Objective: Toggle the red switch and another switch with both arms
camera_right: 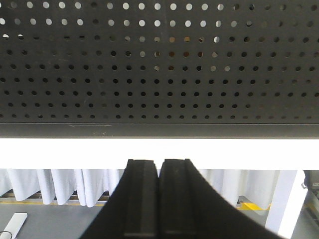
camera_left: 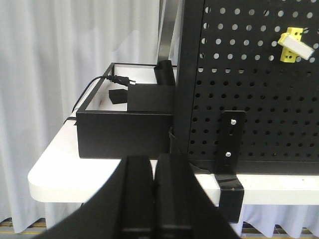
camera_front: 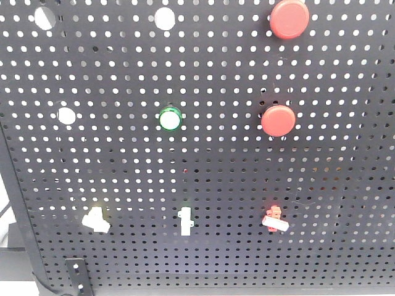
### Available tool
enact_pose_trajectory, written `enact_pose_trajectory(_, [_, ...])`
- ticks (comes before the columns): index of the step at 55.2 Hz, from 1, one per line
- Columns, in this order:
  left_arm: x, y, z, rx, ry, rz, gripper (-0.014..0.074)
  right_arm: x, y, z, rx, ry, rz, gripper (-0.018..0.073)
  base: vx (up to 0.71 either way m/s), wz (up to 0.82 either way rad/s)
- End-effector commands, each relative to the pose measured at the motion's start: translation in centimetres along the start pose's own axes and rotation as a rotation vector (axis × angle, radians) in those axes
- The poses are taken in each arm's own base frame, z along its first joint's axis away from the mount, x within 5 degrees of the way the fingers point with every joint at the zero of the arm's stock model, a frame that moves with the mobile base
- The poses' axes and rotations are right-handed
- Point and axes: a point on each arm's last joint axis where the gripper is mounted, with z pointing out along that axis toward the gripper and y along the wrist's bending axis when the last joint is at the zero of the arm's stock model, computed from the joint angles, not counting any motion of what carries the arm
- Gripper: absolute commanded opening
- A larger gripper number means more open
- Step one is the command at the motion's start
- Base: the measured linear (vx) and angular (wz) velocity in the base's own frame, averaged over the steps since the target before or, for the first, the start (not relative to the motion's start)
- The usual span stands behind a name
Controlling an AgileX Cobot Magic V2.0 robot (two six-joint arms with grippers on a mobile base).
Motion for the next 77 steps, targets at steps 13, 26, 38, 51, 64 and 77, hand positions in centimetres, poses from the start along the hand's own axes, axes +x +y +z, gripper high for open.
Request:
enact_pose_trajectory(13, [-0.5, 0.0, 0.0, 0.008, -0.101, -0.006, 0.0003, -0.8, 0.0, -0.1, 0.004, -0.109, -0.021, -0.0006, 0.0, 0.0])
enact_pose_trajectory(26, [-1.3, 0.0, -0.2, 0.011, -0.194, -0.007, 0.0003, -2.4, 0.0, -0.4, 0.002, -0.287, -0.026, -0.0006, 0.0, 0.0])
enact_pose_trajectory(38, [-6.0, -0.3, -1.3, 0.023, -0.427, -0.007, 0.0003, -7.2, 0.0, -2.0, 0.001, -0.452, -0.012, -0.0006, 0.0, 0.0])
enact_pose_trajectory(51, [-15.5, -1.0, -1.7, 0.028, -0.449, 0.002, 0.0003, -15.6, -0.4, -2.7, 0.017, -0.343, -0.029, -0.0006, 0.0, 0.0])
enact_pose_trajectory(64, [-17.9, -1.2, 2.9, 0.02, -0.292, 0.001, 0.0003, -17.8, -0.4, 1.2, 0.009, -0.278, -0.031, -0.0006, 0.0, 0.0])
enact_pose_trajectory(77, [-15.9, -1.1, 6.7, 0.011, -0.109, 0.002, 0.0003, -17.2, -0.3, 3.6, 0.005, -0.193, -0.029, -0.0006, 0.0, 0.0])
